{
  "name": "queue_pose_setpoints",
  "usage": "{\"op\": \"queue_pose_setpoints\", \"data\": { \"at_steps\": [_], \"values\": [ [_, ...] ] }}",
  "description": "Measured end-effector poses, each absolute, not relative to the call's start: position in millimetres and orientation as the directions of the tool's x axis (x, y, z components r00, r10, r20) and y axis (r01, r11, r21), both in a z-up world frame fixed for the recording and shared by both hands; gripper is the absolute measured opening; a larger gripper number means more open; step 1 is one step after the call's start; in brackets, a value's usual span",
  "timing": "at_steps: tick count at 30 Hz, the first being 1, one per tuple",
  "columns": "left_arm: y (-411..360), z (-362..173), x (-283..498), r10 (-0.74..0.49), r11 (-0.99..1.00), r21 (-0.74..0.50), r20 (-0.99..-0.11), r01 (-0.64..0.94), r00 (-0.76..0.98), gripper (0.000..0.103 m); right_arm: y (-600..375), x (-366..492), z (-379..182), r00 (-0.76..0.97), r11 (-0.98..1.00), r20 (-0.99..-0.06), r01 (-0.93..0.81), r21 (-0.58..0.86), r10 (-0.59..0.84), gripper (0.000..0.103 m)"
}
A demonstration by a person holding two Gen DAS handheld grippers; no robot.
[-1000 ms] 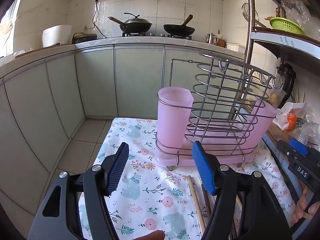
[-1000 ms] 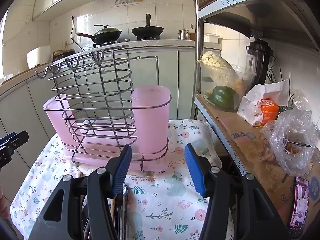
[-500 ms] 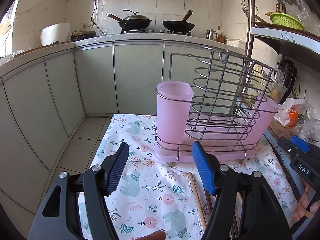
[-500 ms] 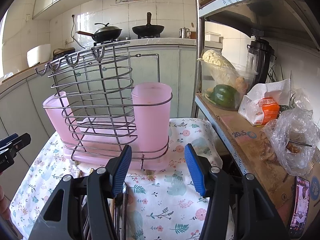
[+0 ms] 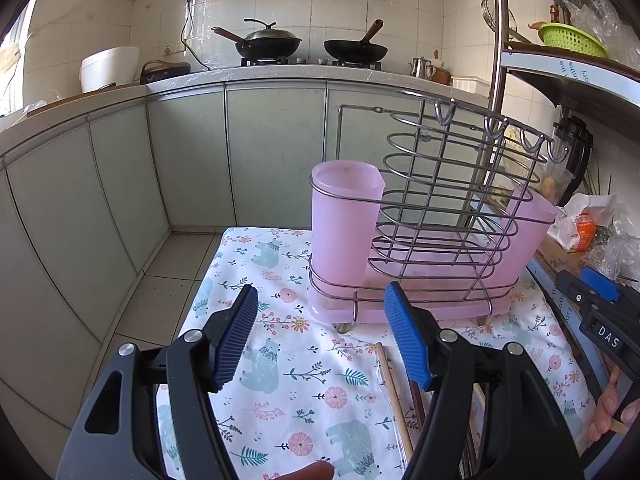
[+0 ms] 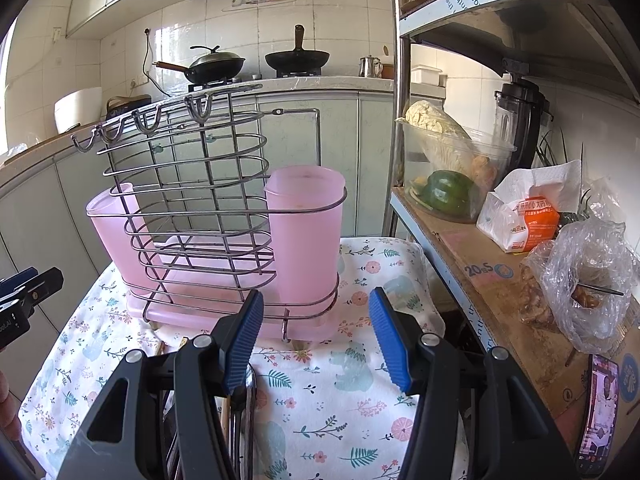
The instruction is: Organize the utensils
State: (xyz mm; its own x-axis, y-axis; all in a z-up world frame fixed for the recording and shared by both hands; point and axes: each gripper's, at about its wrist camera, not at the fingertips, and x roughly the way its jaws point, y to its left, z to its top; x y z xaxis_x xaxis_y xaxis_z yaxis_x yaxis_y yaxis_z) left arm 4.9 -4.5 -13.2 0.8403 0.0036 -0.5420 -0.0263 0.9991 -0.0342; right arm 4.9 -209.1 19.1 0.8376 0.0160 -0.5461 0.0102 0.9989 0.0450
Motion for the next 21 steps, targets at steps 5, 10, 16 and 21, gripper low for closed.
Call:
{"op": "queue_pose_setpoints", "data": {
  "at_steps": [5, 10, 16, 21],
  "values": [
    [-4.8, -13.3, 4.6, 0.004, 0.999, -0.034, -0.542, -0.026, 0.84, 0.066, -208.9, 4.9, 18.6, 0.837, 0.999, -0.546, 0.01, 0.044, 0.016, 0.054],
    [-4.9, -13.4, 5.1, 0.003, 0.999, -0.034, -0.543, -0.026, 0.84, 0.066, -208.9, 4.9, 18.9, 0.837, 0.999, -0.547, 0.011, 0.044, 0.015, 0.054],
    [-5.1, -13.3, 5.1, 0.003, 0.999, -0.034, -0.543, -0.026, 0.84, 0.066, -209.0, 5.1, 19.0, 0.837, 0.999, -0.547, 0.01, 0.043, 0.015, 0.054],
    [-6.1, -14.0, 4.7, 0.002, 0.999, -0.033, -0.543, -0.023, 0.84, 0.066, -209.1, 5.1, 19.3, 0.836, 0.999, -0.548, 0.01, 0.044, 0.015, 0.054]
  ]
}}
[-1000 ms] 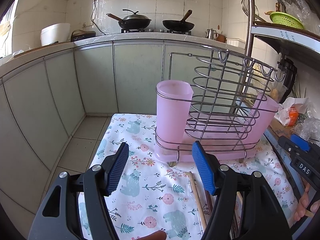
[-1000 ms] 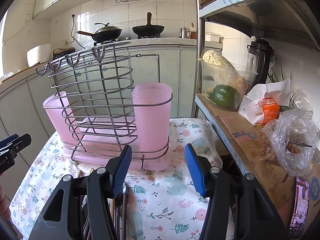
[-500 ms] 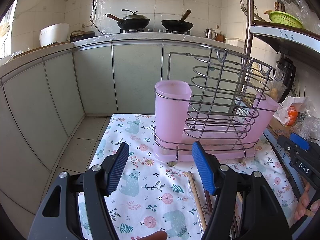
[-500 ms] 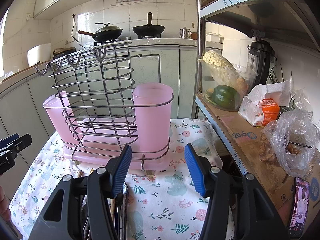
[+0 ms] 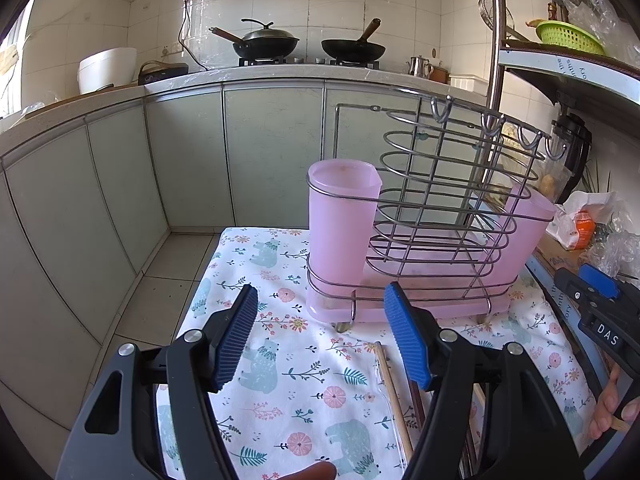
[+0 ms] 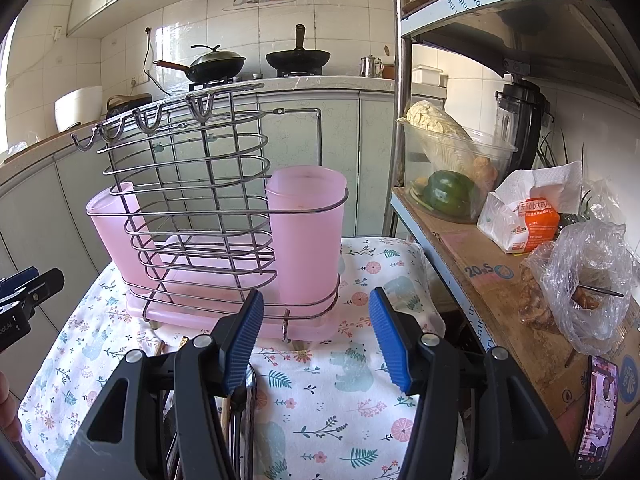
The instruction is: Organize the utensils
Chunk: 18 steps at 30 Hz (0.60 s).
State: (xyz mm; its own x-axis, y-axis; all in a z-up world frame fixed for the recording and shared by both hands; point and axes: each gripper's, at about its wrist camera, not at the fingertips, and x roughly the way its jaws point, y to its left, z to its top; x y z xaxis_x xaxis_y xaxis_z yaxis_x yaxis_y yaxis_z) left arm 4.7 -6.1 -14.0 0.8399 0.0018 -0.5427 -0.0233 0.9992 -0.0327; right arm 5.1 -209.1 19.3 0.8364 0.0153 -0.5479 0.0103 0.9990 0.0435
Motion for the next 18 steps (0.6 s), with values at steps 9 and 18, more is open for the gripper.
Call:
{"op": "queue_pose_setpoints", "data": {
  "at_steps": [9, 18],
  "values": [
    [-6.5, -13.9, 4.7, 0.003, 0.999, -0.032, -0.543, -0.024, 0.84, 0.066, -208.5, 5.2, 18.5, 0.836, 0.999, -0.548, 0.01, 0.042, 0.015, 0.054],
    [-8.0, -14.8, 4.2, 0.004, 0.999, -0.031, -0.544, -0.024, 0.839, 0.066, -208.7, 5.3, 18.9, 0.836, 0.999, -0.549, 0.011, 0.042, 0.014, 0.054]
  ]
}}
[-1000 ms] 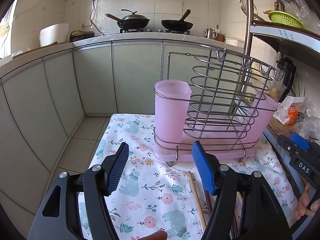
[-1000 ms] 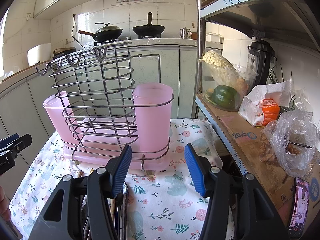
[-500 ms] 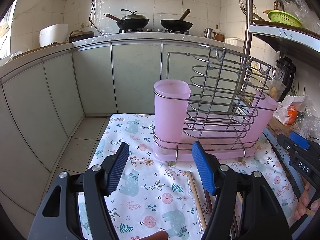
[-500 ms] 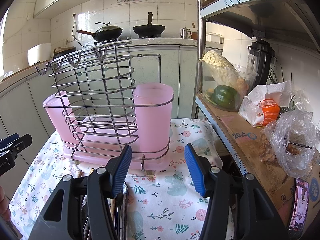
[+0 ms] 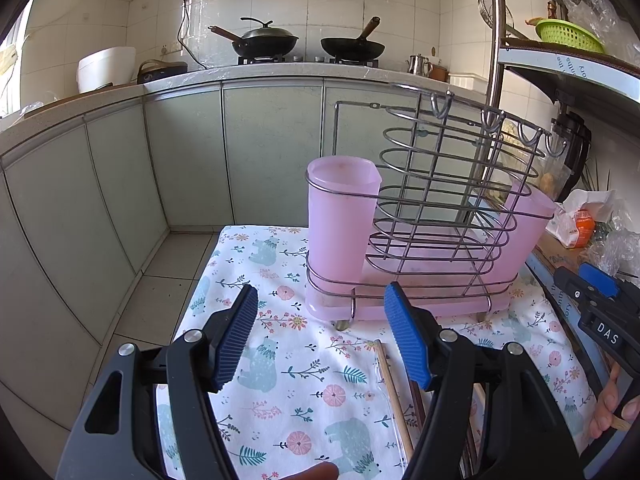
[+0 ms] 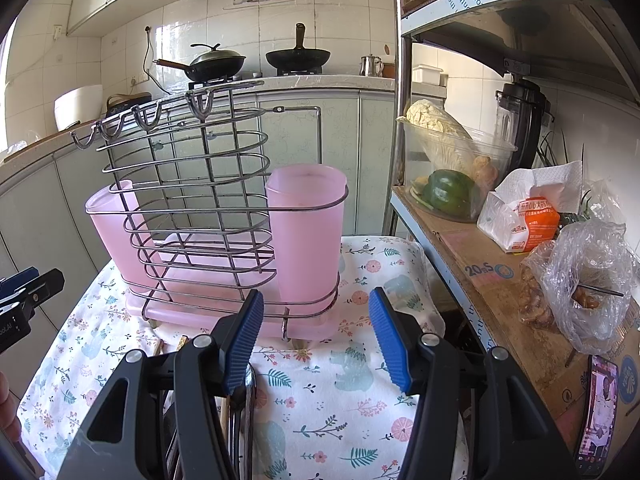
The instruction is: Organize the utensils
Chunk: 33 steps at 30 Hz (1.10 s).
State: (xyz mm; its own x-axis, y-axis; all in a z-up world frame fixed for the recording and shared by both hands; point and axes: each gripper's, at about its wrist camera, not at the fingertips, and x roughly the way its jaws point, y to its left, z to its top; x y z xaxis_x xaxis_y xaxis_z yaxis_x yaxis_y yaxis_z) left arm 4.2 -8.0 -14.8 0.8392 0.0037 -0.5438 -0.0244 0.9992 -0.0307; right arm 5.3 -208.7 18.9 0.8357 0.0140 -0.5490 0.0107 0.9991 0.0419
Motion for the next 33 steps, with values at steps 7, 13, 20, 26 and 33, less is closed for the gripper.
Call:
{"op": "queue_pose_setpoints", "data": {
  "at_steps": [7, 13, 20, 26, 33],
  "values": [
    [-9.2, -17.3, 3.3, 0.002, 0.999, -0.031, -0.546, -0.022, 0.838, 0.066, -208.7, 5.5, 19.0, 0.835, 0.999, -0.55, 0.01, 0.041, 0.014, 0.054],
    [-9.0, -21.9, 5.4, -0.001, 0.999, -0.032, -0.551, -0.02, 0.835, 0.066, -207.4, 5.5, 17.1, 0.834, 0.999, -0.552, 0.009, 0.039, 0.014, 0.054],
    [-5.8, -24.7, 8.2, -0.002, 0.999, -0.032, -0.566, -0.02, 0.824, 0.066, -206.8, 5.5, 11.8, 0.819, 0.999, -0.574, -0.007, 0.035, 0.025, 0.054],
    [0.4, -35.9, 15.3, -0.05, 0.998, -0.065, -0.64, 0.011, 0.767, 0.066, -209.2, 11.9, -8.1, 0.712, 0.989, -0.687, -0.094, 0.115, 0.148, 0.054],
    [7.3, -62.8, 32.0, -0.184, 0.981, -0.179, -0.763, 0.07, 0.619, 0.053, -214.6, 16.7, -36.9, 0.583, 0.964, -0.768, -0.137, 0.227, 0.264, 0.05]
  ]
}}
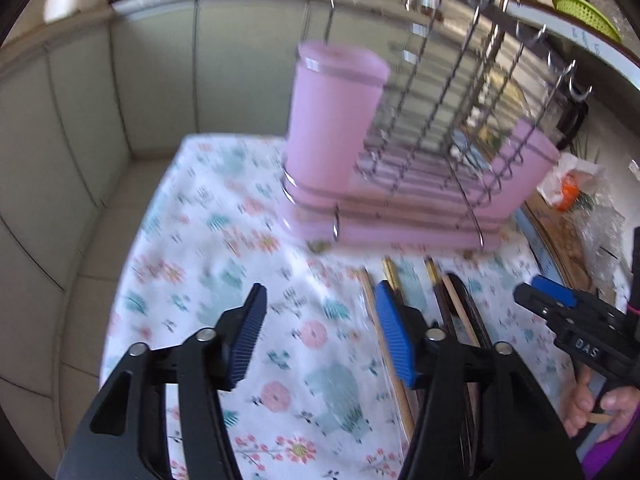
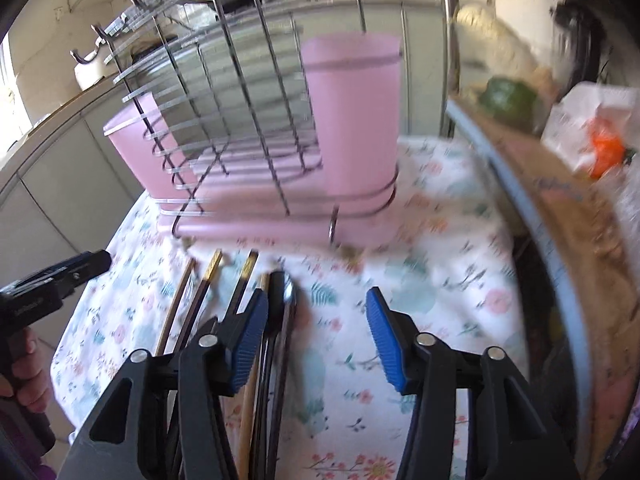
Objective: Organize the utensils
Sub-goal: 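Lower and grasp a wooden chopstick with the left tool while the right tool grasps a dark chopstick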
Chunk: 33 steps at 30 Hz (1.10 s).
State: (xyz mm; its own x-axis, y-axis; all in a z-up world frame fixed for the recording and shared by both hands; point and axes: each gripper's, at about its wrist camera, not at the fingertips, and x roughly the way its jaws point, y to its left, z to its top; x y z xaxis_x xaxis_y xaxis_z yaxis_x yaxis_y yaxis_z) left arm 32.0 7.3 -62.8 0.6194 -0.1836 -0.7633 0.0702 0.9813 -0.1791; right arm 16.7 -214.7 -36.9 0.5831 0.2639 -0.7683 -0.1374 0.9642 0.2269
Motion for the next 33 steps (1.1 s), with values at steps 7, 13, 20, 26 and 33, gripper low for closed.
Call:
{"op": "queue_pose_setpoints", "data": {
  "at_steps": [7, 13, 20, 26, 33],
  "values": [
    [4.0, -93.3, 55.8, -0.353, 0.932, -0.353, -0.831, 0.084, 0.43, 0.031, -224.9, 26.9, -49.2, 0.502, 0.926, -0.783, -0.113, 0.361, 0.367, 0.04],
    [-6.8, -107.8, 82.3, -0.403, 0.912, -0.405, -0.858, 0.063, 0.319, 0.018, -237.2, 37.0, -55.7, 0.451, 0.879, -0.77, -0.074, 0.472, 0.451, 0.036],
    [-29.2, -118.1, 100.7, -0.352, 0.935, -0.348, -0.894, 0.066, 0.277, 0.018, -240.6, 45.0, -56.2, 0.431, 0.868, -0.771, -0.064, 0.493, 0.47, 0.036],
    [-37.3, -124.8, 106.8, -0.345, 0.938, -0.343, -0.898, 0.059, 0.271, 0.009, -240.7, 50.2, -60.0, 0.407, 0.861, -0.774, -0.066, 0.504, 0.484, 0.033],
    [-19.6, -116.8, 104.5, -0.396, 0.914, -0.403, -0.871, 0.037, 0.291, 0.006, -238.0, 59.4, -62.7, 0.369, 0.844, -0.775, -0.056, 0.533, 0.513, 0.024]
  ]
}}
